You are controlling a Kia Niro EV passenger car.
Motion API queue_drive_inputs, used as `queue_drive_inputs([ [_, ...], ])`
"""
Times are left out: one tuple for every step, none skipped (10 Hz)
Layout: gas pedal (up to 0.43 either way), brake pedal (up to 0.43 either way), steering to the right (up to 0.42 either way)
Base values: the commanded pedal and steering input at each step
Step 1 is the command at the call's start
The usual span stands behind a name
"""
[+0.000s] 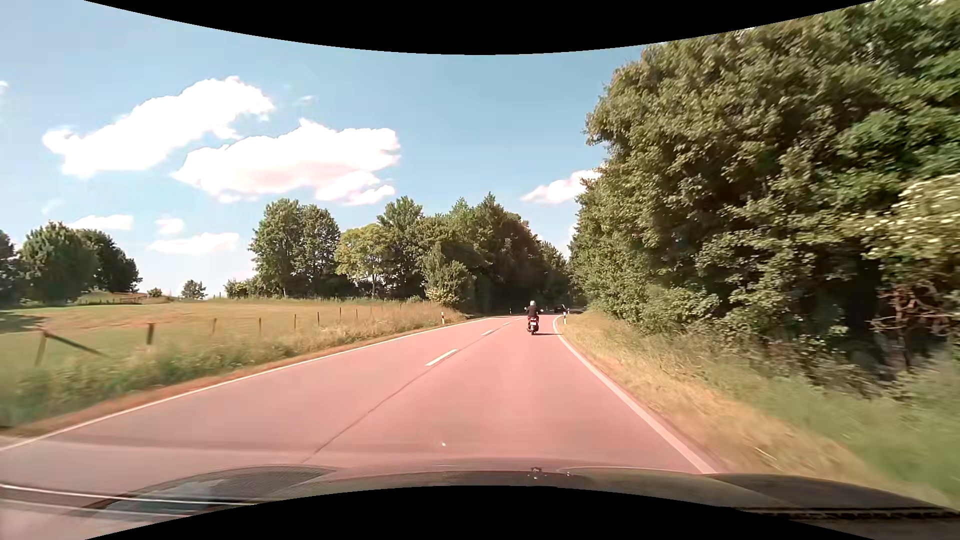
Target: Follow the waypoints while adhering to traffic rules and regulations
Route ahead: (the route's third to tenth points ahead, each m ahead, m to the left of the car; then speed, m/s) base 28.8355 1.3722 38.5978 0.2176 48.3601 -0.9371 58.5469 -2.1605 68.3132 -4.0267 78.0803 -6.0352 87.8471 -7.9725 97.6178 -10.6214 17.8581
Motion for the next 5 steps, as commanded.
queue_drive_inputs([
  [0.260, 0.006, 0.015],
  [0.260, 0.012, 0.015],
  [0.260, 0.012, 0.015],
  [0.268, 0.012, 0.015],
  [0.268, 0.012, 0.015],
])
